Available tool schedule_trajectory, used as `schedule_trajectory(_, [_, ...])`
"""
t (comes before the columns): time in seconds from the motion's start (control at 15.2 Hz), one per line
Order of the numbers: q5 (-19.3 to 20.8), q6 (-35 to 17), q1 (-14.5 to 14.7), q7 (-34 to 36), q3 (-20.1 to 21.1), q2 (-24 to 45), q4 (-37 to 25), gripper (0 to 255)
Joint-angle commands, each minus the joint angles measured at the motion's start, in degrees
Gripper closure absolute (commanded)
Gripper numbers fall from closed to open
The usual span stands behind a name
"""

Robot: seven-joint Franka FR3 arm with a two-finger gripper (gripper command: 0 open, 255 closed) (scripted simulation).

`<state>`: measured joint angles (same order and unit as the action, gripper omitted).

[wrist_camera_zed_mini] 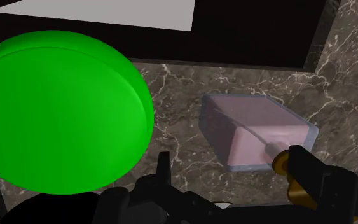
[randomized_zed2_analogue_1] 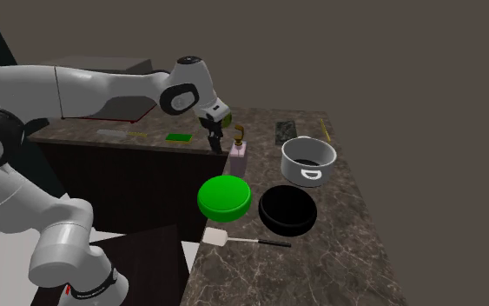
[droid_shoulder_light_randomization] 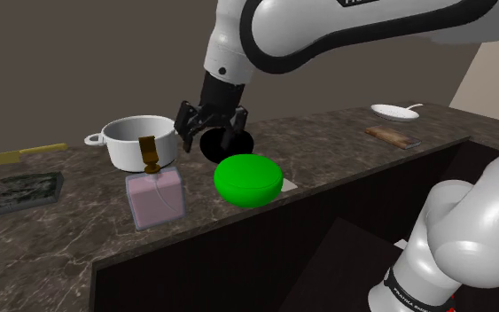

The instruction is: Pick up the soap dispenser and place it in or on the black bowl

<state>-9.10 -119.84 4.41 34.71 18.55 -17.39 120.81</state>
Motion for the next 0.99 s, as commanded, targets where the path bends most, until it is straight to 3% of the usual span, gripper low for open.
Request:
schedule_trajectory(0.0, [1.6,-2.3,0.0,3.3,2.1,3.8,-2.7,0])
schedule_trajectory(0.4, [9.2,-4.9,0.5,13.5,6.8,15.3,-14.0,0])
schedule_trajectory(0.92, [11.2,-9.8,0.9,14.8,7.0,18.6,-12.1,0])
